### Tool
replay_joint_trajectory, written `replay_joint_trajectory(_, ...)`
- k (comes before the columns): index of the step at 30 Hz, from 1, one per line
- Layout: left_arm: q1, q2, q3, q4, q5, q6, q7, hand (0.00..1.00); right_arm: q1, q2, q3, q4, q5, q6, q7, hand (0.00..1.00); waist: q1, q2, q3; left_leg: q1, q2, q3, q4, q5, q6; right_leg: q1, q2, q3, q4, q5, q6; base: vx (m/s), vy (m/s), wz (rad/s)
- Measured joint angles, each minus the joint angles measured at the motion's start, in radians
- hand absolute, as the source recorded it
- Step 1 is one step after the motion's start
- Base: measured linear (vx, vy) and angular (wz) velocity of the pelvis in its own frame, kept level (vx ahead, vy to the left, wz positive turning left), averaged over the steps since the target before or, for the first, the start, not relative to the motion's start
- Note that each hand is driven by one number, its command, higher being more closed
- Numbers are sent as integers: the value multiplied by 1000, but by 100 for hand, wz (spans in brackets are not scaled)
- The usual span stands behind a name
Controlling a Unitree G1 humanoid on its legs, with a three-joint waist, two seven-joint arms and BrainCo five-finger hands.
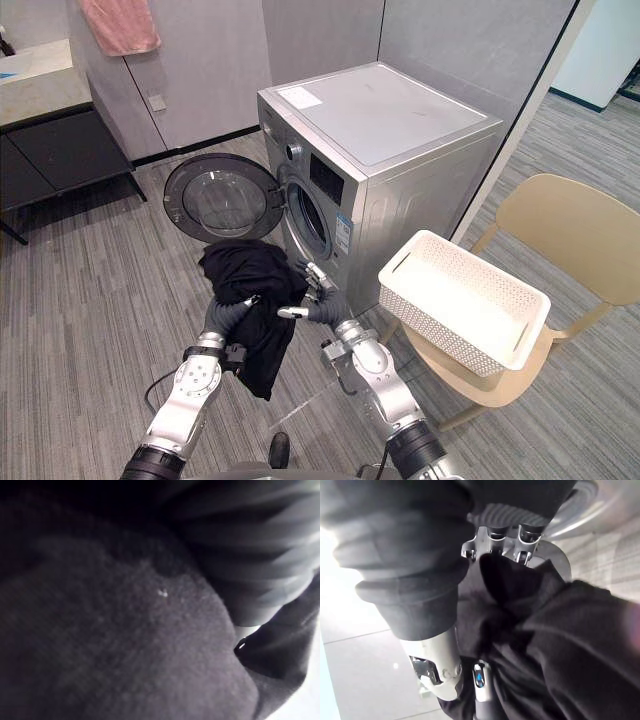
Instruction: Pick up the laundry basket with both hands and put the clothes into the washing machine.
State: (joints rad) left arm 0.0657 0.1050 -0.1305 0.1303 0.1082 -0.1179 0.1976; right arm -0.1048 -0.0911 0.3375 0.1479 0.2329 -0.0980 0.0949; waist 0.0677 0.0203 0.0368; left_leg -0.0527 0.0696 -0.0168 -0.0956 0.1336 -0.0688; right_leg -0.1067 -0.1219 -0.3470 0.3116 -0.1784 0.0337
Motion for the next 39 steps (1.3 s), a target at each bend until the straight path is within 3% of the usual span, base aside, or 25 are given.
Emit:
replay_joint_trajectory(6,93,-15,148,13,-20,5,1,100,65,-50,-169,-97,-202,-10,-52,0,3,-11,-9,-8,0,-14,0,0,0,7,4,-15,-17,1,0,21,-16,8)
replay_joint_trajectory(10,92,-2,189,93,-30,9,1,100,159,-86,-268,-79,-303,-8,-81,0,2,-11,-9,-85,-15,-67,0,14,-16,-37,-17,-94,10,-16,4,-4,-16,55)
replay_joint_trajectory(12,93,-5,191,142,-36,31,-2,100,189,-95,-324,15,-369,2,-115,0,-4,-9,-5,-125,-4,39,-5,-37,42,-33,-32,-158,-4,-13,5,-50,-2,84)
replay_joint_trajectory(14,91,-18,194,188,-36,42,-3,100,189,-94,-362,114,-415,23,-134,0,-2,-20,4,-134,10,237,3,-65,79,-25,-73,-204,-24,-3,8,68,57,73)
replay_joint_trajectory(15,94,-26,194,207,-36,47,-3,100,190,-99,-378,162,-432,34,-143,0,-2,-6,4,-128,21,316,21,-60,75,-20,-80,-227,-20,-4,12,167,94,72)
replay_joint_trajectory(16,104,-28,202,227,-35,50,-8,100,186,-114,-390,227,-441,43,-150,0,-2,15,13,-128,42,332,33,36,52,-4,-71,-244,-8,-15,28,169,50,63)
replay_joint_trajectory(19,122,-23,281,287,-34,66,-21,100,162,-64,-393,346,-457,64,-157,0,5,-13,32,-127,23,321,42,21,55,13,-91,-249,-27,-11,45,136,25,22)
replay_joint_trajectory(22,156,-22,338,335,-29,90,-22,100,109,-35,-386,472,-486,69,-160,0,12,-25,42,-155,9,323,88,-25,66,17,-105,-251,-54,0,66,135,62,7)
replay_joint_trajectory(24,182,-26,338,329,-26,97,-23,100,108,-35,-407,529,-504,80,-174,0,28,-40,67,-170,-22,322,196,-133,76,39,-163,-259,5,-45,96,145,113,25)
replay_joint_trajectory(26,207,-27,337,315,-25,105,-22,100,129,-41,-428,542,-507,98,-188,0,24,-59,88,-177,-55,302,272,-198,84,30,-240,-241,163,-85,64,139,79,49)
replay_joint_trajectory(27,225,-29,327,301,-25,111,-23,100,143,-47,-440,543,-508,109,-190,0,21,-61,101,-183,-64,285,318,-231,101,-40,-259,-129,318,-41,-28,256,136,58)
replay_joint_trajectory(28,231,-24,322,280,-17,112,-23,100,160,-47,-439,542,-508,108,-199,0,2,-43,110,-168,-60,249,348,-252,121,-135,-256,-3,495,43,-111,278,125,64)
replay_joint_trajectory(29,225,-19,320,277,-15,113,-23,100,158,-44,-440,545,-507,106,-201,0,-4,-42,124,-161,-52,220,360,-267,123,-168,-237,51,547,4,-54,266,74,68)
replay_joint_trajectory(30,209,-13,320,270,-15,113,-22,100,162,-39,-439,557,-502,107,-201,0,-19,-36,142,-153,-44,180,361,-277,126,-211,-172,90,530,-71,-2,212,-7,74)
replay_joint_trajectory(31,191,-1,320,270,-15,112,-22,100,161,-36,-439,558,-497,107,-202,0,-29,-44,160,-136,-47,156,346,-281,127,-256,-122,103,463,-81,-4,209,2,68)
replay_joint_trajectory(32,183,4,320,271,-15,112,-22,100,161,-36,-440,560,-496,106,-204,0,-34,-52,165,-128,-51,148,338,-282,128,-279,-104,103,413,-79,-1,237,-5,59)
replay_joint_trajectory(33,163,8,316,273,-15,112,-24,100,158,-37,-444,575,-487,106,-207,0,-47,-62,179,-110,-57,131,330,-292,125,-310,-71,94,283,-53,27,260,-26,62)
replay_joint_trajectory(34,139,6,310,288,-15,112,-24,100,155,-38,-446,593,-478,108,-208,0,-58,-65,186,-83,-70,100,309,-299,118,-314,-47,80,91,15,56,368,-50,76)
replay_joint_trajectory(36,116,4,296,303,-15,111,-26,100,163,-39,-447,619,-478,109,-208,0,-75,-77,189,-40,-95,66,279,-314,103,-312,-42,78,-115,114,76,380,-81,76)
replay_joint_trajectory(37,110,3,289,305,-14,111,-28,100,173,-38,-447,623,-478,114,-208,0,-84,-82,188,-16,-111,37,290,-345,90,-319,-48,105,-164,159,66,458,-166,95)
replay_joint_trajectory(39,110,-8,273,305,-5,110,-40,100,189,-41,-453,619,-478,118,-205,0,-102,-69,184,20,-97,-16,349,-418,64,-318,-46,119,-64,222,-5,582,-237,82)
